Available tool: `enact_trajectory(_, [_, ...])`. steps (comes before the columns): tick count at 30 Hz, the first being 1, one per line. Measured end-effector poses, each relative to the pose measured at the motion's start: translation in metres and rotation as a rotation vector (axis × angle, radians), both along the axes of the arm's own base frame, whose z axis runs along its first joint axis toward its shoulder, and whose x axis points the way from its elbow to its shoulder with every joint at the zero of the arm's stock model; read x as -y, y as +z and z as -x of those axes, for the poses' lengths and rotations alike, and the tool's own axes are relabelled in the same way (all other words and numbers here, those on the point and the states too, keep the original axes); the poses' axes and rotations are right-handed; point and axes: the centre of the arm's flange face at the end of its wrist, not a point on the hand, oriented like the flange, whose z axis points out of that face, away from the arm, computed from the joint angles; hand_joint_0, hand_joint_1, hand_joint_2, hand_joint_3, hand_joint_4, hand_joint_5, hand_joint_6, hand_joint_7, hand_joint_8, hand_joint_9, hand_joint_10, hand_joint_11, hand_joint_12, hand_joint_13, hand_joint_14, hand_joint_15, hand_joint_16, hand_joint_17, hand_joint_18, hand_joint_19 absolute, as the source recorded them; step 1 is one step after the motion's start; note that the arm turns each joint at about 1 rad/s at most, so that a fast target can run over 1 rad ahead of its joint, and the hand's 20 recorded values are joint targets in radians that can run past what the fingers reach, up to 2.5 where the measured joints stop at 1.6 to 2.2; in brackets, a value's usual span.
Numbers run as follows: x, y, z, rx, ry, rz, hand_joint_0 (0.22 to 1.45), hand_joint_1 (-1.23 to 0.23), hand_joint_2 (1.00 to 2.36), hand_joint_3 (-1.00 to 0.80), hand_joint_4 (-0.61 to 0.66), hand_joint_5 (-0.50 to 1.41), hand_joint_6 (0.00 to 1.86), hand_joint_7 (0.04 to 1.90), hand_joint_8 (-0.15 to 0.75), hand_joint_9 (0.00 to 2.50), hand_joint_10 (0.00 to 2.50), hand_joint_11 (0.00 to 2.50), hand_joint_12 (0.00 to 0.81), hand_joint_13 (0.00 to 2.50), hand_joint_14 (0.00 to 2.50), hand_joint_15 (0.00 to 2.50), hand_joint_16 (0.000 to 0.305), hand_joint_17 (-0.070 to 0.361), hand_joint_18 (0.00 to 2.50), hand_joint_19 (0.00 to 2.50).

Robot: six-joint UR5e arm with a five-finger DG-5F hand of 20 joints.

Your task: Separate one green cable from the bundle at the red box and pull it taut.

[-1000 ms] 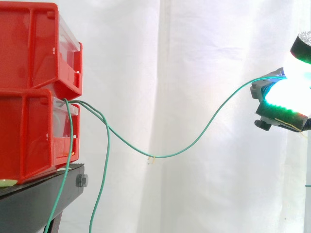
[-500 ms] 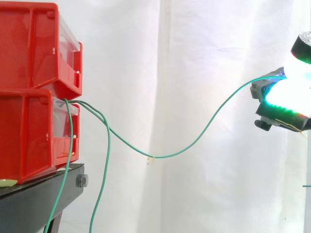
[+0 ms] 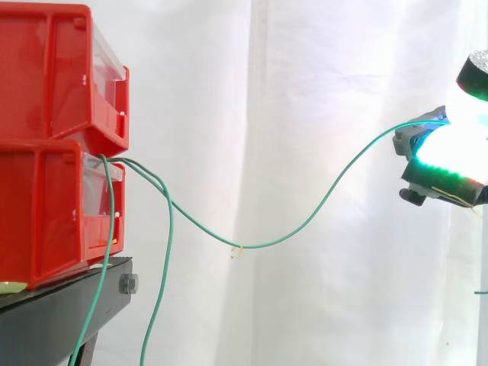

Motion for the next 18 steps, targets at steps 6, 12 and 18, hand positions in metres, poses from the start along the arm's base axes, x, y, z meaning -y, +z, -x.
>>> enact_trajectory(6, [0.0000,0.0000,-0.0001,0.001,0.000,0.000,0.72,-0.75,1.01,-0.30,-0.02,0.15,0.50,1.38,-0.004,2.50,2.50,0.36,0.419,2.50,0.03,1.61,0.045,0.101,1.85,0.39])
enact_trajectory(12, [-0.0001,0.0000,-0.0001,0.001,0.000,0.000,0.72,-0.75,1.01,-0.31,-0.02,0.15,0.50,1.38,-0.004,2.50,2.50,0.37,0.415,2.50,0.03,1.60,0.045,0.101,1.84,0.39])
enact_trajectory(18, [0.0012,0.0004,0.0003,-0.002,-0.002,0.001,0.72,-0.75,1.01,-0.31,-0.02,0.15,0.50,1.38,-0.005,2.50,2.50,0.34,0.428,2.50,0.03,1.59,0.045,0.102,1.84,0.39])
